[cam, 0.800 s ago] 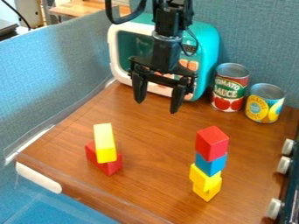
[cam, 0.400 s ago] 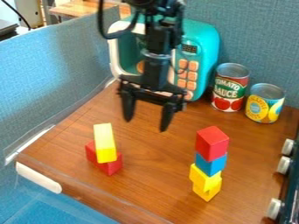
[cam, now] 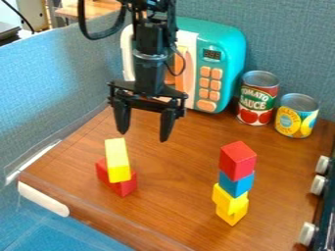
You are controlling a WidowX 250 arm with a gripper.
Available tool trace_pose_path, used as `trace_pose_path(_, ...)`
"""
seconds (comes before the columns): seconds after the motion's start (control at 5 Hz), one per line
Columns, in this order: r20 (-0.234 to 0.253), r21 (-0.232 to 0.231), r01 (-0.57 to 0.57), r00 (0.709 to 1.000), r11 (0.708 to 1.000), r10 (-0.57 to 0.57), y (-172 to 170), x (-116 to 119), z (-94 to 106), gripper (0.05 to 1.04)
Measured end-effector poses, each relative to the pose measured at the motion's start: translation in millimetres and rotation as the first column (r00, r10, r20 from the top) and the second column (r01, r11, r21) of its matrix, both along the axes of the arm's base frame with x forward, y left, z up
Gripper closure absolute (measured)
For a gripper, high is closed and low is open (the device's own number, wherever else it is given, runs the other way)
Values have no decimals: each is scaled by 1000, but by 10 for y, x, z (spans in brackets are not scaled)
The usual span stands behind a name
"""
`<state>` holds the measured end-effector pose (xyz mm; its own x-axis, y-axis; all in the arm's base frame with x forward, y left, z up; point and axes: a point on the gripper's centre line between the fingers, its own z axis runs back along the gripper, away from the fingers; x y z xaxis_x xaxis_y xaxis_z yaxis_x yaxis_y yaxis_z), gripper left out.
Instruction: Put the rectangle beside blocks
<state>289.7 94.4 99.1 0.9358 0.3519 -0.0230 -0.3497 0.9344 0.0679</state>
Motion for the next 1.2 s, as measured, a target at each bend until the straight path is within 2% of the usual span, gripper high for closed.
trace_pose_path(0.2,-9,-15,-55,998,998,55,88,-56,-4,83)
trace_pose_path(0.4,-47,-17,-126,991,992,125,203,-162,-1,83)
trace_pose_path(0.6,-61,-11,-131,990,991,130,234,-197,-2,83)
trace_pose_path(0.8,-80,-23,-162,984,987,160,298,-249,-140,83)
trace_pose_path(1.0,-40,-45,-151,988,988,149,284,-241,-291,83)
trace_pose_path(1.2,-54,-54,-170,984,984,167,294,-218,-443,83)
